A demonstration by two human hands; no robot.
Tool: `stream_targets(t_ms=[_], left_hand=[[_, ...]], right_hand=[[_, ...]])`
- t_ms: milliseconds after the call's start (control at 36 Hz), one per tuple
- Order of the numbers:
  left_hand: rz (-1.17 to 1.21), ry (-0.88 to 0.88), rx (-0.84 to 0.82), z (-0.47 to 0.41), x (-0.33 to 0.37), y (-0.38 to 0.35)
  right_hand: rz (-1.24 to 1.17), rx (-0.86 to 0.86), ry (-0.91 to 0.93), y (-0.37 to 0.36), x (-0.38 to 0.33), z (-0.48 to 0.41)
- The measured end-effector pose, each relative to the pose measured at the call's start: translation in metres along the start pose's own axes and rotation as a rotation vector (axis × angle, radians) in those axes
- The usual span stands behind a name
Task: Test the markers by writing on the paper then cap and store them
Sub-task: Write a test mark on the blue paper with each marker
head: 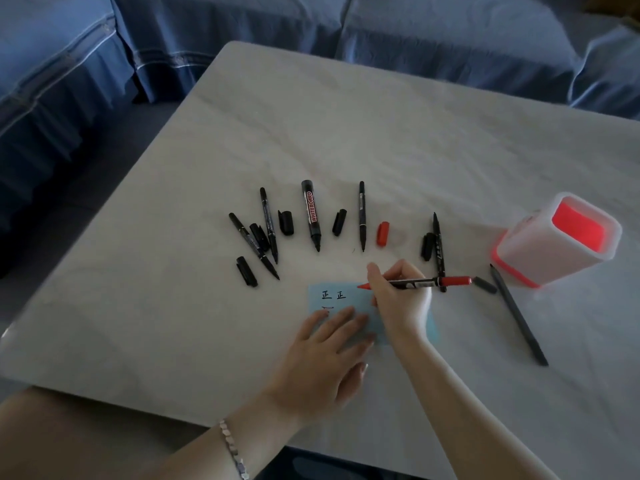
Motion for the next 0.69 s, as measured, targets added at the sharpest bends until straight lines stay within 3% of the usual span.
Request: stream_targets(t_ms=[111,361,694], left_hand=[[0.035,0.014,-0.004,-0.0013,-0.0021,-0.0009],[0.084,0.017,-0.008,-0.0014,-0.0026,0.0008],[0.108,0.038,0.003,-0.0005,-0.0014,0.0026]], right_hand=[[0.057,0.061,0.053,-0.0043,0.0066,0.0011],[0.113,-0.021,0.083,-0.0068,0.0052,0.0022],[0.196,0.029,0.11,-0.0077,0.0063,0.002]])
Point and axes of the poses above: each hand's wrist, its own z-axis away from the middle knuckle, its own y-axis out of the back of the hand, x = y × z, the point moved 2 cm from there along -z, towards the middle knuckle, and after that the axes turned 14 degrees about -x, right-handed, at the moved point
